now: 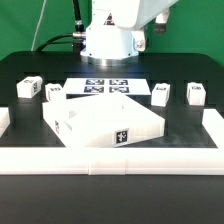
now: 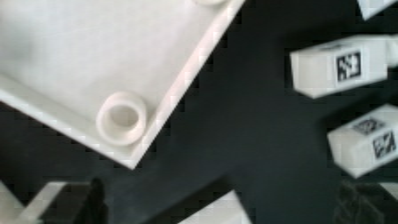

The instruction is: Assemble one leg

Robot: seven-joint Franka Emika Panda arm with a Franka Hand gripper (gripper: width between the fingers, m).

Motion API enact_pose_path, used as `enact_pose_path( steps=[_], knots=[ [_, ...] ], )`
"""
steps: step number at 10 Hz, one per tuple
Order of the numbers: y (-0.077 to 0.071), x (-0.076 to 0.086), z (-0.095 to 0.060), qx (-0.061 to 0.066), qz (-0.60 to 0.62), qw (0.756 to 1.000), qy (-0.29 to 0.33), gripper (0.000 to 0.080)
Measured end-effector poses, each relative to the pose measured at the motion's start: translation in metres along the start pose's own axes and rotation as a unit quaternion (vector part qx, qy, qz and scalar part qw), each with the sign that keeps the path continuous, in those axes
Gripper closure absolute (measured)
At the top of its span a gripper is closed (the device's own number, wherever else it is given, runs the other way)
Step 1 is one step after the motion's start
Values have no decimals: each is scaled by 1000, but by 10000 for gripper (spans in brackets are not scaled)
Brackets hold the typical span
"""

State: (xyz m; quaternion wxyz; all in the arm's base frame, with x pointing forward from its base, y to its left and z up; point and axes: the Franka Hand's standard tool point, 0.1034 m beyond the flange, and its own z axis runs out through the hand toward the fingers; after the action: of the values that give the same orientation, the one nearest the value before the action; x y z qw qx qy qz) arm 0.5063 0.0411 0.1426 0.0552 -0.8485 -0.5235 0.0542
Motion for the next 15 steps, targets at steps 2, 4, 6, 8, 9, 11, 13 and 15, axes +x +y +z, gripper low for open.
enact_pose_path(
  steps=[2, 4, 6, 8, 9, 11, 13, 15],
  knots=[
    [9, -14, 12, -9, -78, 997, 6, 150],
    [22, -29, 32, -7, -134, 991, 10, 150],
    [22, -31, 33, -6, -128, 992, 9, 150],
    [22, -32, 34, -5, -132, 991, 9, 150],
    [24, -41, 39, -4, -196, 980, 15, 150],
    [26, -63, 51, -14, -274, 962, 18, 150],
    [30, -82, 62, -31, -330, 943, 19, 150],
    [31, -86, 65, -30, -336, 941, 13, 150]
  ],
)
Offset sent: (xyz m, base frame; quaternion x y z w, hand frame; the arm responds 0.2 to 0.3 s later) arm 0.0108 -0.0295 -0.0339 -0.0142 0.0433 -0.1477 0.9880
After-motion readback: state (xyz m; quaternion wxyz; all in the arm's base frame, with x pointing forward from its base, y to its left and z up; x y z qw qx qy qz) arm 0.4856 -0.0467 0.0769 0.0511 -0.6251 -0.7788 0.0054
